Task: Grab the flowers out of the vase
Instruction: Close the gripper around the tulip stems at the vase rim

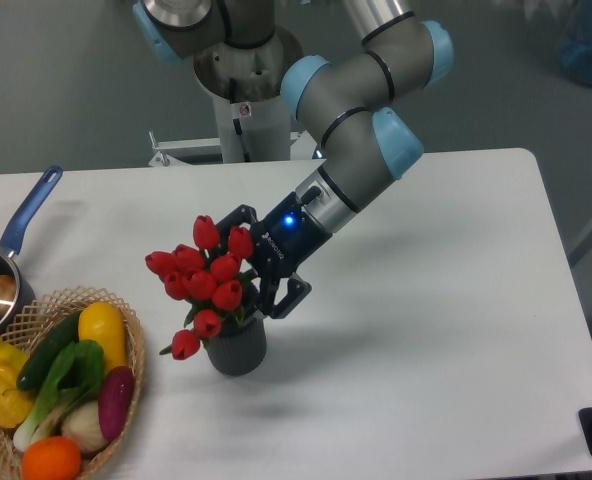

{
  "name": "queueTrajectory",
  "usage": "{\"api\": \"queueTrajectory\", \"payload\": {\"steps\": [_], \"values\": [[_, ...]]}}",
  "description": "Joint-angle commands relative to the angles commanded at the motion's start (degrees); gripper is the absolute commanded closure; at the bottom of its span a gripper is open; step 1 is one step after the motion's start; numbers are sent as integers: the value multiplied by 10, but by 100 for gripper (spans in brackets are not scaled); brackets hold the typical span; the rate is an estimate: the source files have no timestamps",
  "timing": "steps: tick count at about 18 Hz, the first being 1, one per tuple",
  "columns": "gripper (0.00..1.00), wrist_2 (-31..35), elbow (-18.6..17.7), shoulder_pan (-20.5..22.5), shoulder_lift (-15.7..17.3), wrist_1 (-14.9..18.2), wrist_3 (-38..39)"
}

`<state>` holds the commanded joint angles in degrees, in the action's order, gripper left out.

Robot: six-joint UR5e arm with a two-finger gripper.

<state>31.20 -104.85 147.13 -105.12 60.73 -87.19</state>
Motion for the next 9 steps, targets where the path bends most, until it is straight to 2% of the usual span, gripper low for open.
{"api": "queueTrajectory", "payload": {"steps": [2,5,6,9], "values": [[20,0,0,1,0,0,0],[22,0,-1,2,0,0,0],[28,0,-1,3,0,0,0],[32,-1,-1,2,0,0,-3]]}}
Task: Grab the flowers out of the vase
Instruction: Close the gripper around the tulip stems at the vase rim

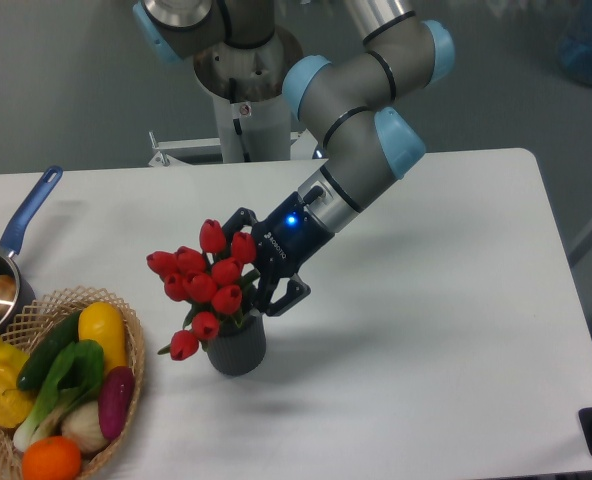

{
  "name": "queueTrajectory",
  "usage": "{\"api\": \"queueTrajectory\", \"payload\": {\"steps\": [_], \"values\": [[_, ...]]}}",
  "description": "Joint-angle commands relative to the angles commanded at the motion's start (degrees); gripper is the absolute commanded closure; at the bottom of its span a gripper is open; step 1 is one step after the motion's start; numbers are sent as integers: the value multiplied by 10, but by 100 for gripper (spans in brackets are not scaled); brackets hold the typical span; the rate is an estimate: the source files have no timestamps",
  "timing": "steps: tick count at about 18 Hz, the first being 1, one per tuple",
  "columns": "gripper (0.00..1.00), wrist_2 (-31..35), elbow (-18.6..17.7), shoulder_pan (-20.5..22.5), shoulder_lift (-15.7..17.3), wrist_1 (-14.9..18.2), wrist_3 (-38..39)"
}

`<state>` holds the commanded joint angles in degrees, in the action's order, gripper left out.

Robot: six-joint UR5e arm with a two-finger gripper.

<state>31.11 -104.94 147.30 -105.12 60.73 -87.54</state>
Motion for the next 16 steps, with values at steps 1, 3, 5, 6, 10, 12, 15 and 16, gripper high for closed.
{"api": "queueTrajectory", "payload": {"steps": [1,3,5,6,10,12,15,16], "values": [[33,0,0,0,0,0,-5],[36,-1,-1,-1,0,1,-11],[41,-2,-3,-1,0,1,-12],[45,-1,-4,-1,0,1,-12],[52,-2,-4,0,0,1,-12],[53,-3,-4,-1,0,1,-12],[53,-25,-5,1,-1,1,-12],[53,-34,-4,2,-3,1,-11]]}}
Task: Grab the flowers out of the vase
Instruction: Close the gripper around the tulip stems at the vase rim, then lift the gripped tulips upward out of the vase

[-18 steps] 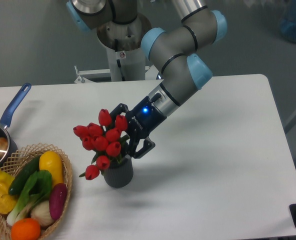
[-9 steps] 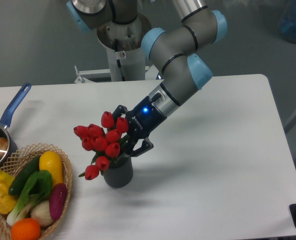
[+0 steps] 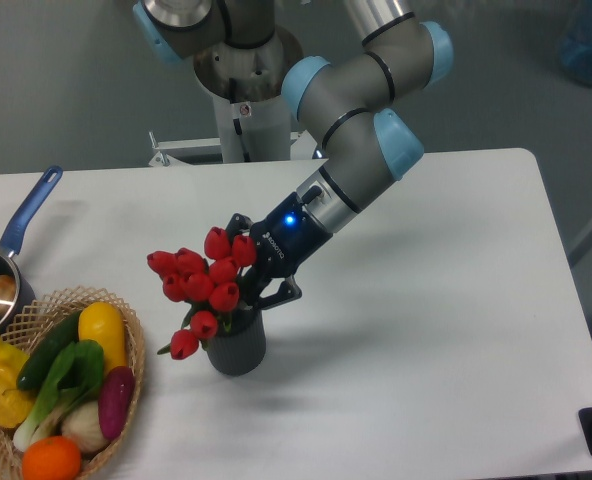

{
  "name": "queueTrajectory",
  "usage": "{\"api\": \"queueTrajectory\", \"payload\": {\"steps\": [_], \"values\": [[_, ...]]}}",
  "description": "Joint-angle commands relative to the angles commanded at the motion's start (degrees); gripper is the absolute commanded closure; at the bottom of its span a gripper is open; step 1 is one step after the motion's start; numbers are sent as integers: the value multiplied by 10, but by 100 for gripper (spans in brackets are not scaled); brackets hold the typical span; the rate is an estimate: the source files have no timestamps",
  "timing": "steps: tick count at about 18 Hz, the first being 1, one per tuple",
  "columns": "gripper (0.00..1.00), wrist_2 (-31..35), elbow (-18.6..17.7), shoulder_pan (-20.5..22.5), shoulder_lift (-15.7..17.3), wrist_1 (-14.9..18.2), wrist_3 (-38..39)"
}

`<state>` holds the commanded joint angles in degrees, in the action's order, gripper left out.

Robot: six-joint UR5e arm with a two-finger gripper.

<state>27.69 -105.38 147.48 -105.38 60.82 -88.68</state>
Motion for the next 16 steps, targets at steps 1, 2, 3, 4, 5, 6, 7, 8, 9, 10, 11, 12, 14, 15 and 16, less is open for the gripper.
{"api": "queueTrajectory", "payload": {"steps": [1,2,3,4,5,6,7,8,9,10,11,12,14,15,16], "values": [[53,-9,0,1,-1,0,-1],[53,-12,0,1,-1,0,-1],[53,-13,0,1,-1,0,-1],[53,-13,0,2,-1,0,-1],[53,-14,0,4,-1,0,-1],[53,-14,-1,6,-1,1,0],[53,-15,-3,6,-1,1,0],[53,-16,-3,9,-1,1,0],[53,-22,-4,11,0,2,0],[53,-30,-4,13,2,3,0],[53,-39,-4,16,3,4,0],[53,-45,-4,18,4,4,1],[53,-50,-3,25,9,5,5],[53,-50,-4,25,10,6,6],[53,-50,-4,25,11,6,7]]}}
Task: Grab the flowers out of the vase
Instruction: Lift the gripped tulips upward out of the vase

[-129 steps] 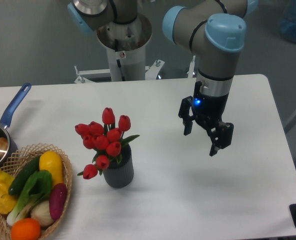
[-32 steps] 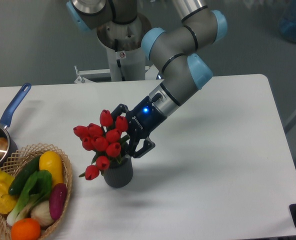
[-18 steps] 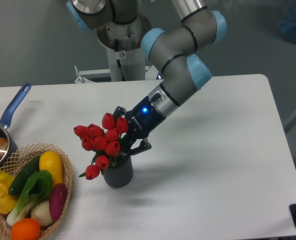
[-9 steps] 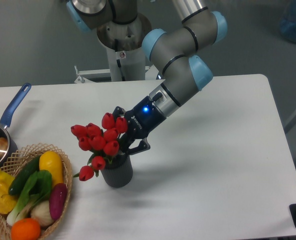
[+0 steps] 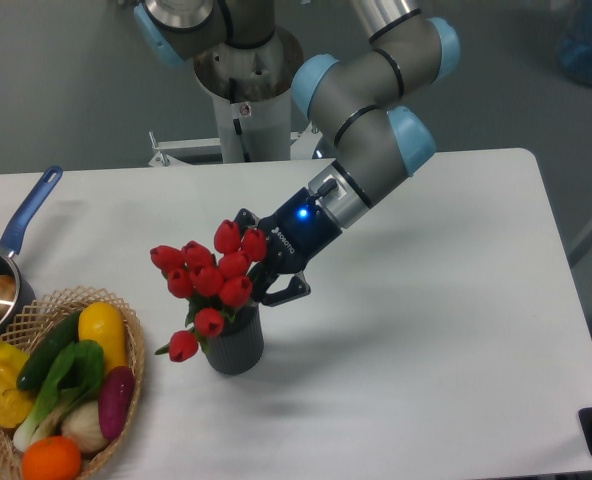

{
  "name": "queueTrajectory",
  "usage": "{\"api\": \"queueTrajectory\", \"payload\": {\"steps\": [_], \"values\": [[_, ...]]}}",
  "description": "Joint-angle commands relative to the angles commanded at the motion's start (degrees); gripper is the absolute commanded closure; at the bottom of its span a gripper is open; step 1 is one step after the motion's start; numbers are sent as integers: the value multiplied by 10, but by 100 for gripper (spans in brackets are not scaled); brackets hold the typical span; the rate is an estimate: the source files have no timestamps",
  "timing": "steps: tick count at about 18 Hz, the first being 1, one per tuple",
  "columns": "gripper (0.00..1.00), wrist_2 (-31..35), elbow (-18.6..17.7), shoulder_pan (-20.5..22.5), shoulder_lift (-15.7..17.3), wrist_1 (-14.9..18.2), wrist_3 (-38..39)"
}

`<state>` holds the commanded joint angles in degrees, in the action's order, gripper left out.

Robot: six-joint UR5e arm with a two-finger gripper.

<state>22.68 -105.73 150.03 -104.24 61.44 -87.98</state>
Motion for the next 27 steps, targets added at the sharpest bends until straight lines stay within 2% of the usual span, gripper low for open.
{"api": "queueTrajectory", "payload": {"steps": [6,11,21,27], "values": [[53,-4,-9,3,18,2,16],[53,-46,-8,4,22,2,32],[53,-54,-3,18,39,1,68],[53,-109,11,28,39,0,114]]}}
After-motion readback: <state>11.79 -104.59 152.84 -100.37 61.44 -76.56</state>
